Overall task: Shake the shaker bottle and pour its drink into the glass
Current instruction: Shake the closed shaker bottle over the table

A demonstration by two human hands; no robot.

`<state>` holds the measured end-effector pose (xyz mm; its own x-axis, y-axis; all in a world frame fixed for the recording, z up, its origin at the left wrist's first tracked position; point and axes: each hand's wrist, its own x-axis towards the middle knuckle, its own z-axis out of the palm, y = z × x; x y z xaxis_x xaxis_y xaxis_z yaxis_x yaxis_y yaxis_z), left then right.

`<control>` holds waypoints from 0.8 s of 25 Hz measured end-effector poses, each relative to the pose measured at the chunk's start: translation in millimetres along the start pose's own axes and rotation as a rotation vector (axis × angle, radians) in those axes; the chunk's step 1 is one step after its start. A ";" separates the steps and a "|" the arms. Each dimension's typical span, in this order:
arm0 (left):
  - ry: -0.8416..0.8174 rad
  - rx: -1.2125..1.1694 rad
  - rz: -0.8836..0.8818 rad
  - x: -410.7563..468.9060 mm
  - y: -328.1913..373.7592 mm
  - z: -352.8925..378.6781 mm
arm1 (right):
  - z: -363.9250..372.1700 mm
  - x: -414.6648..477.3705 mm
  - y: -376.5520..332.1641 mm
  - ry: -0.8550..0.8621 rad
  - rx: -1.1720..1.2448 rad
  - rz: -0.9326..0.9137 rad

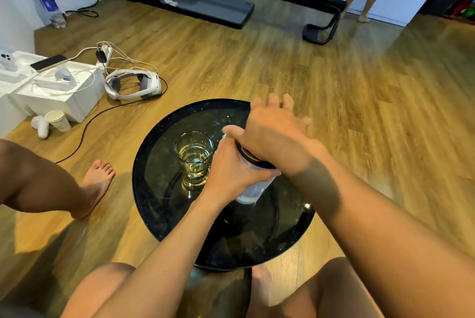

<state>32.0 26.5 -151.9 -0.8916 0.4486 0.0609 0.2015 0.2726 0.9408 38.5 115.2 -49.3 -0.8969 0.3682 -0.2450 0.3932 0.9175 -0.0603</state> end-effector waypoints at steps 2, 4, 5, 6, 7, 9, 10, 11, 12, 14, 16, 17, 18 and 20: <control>0.016 -0.030 0.018 -1.7 0.7 1.0 | 0.7 -0.7 1.1 0.129 -0.018 -0.152; 0.026 -0.033 0.045 -2.2 -0.5 1.3 | -10.7 -3.2 8.2 0.050 0.018 -0.317; 0.018 -0.025 0.053 -1.3 -0.8 0.8 | -11.3 -4.5 8.5 0.039 0.052 -0.292; 0.013 -0.026 0.050 -0.4 -0.3 0.4 | -7.9 -5.5 5.9 0.085 0.079 -0.198; 0.008 -0.025 0.039 0.6 -0.5 0.0 | -3.0 -7.4 1.3 0.150 0.101 -0.083; 0.001 -0.016 0.026 1.1 -2.8 1.0 | -1.0 -5.1 -2.2 0.175 0.063 -0.060; 0.000 -0.014 0.026 1.1 -3.9 1.6 | -7.0 -2.6 2.3 0.102 0.037 -0.140; -0.001 -0.011 0.034 0.1 -4.5 2.1 | -14.9 -0.3 7.8 -0.004 0.022 -0.214; 0.002 -0.010 0.046 -0.1 -4.5 2.5 | -20.5 1.3 12.0 -0.074 0.017 -0.244; 0.013 -0.008 0.051 1.9 -5.7 3.3 | -17.4 -4.8 11.1 0.001 0.034 -0.142; 0.013 -0.004 0.044 1.8 -5.5 2.6 | -4.8 -11.9 8.5 0.198 0.011 -0.153; 0.011 -0.019 0.053 -0.2 -4.3 1.9 | -6.3 -11.6 12.7 0.166 0.005 -0.231; 0.007 -0.038 0.066 -1.8 -2.9 1.2 | -13.6 -9.1 19.3 0.037 0.008 -0.299; -0.007 -0.065 0.096 -0.9 -3.5 2.0 | -24.5 -4.0 24.2 -0.145 0.023 -0.267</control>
<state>32.9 26.8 -155.9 -0.8665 0.4761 0.1499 0.2593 0.1728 0.9502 46.6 139.6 -26.1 -0.9313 0.0876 -0.3534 0.1535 0.9746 -0.1629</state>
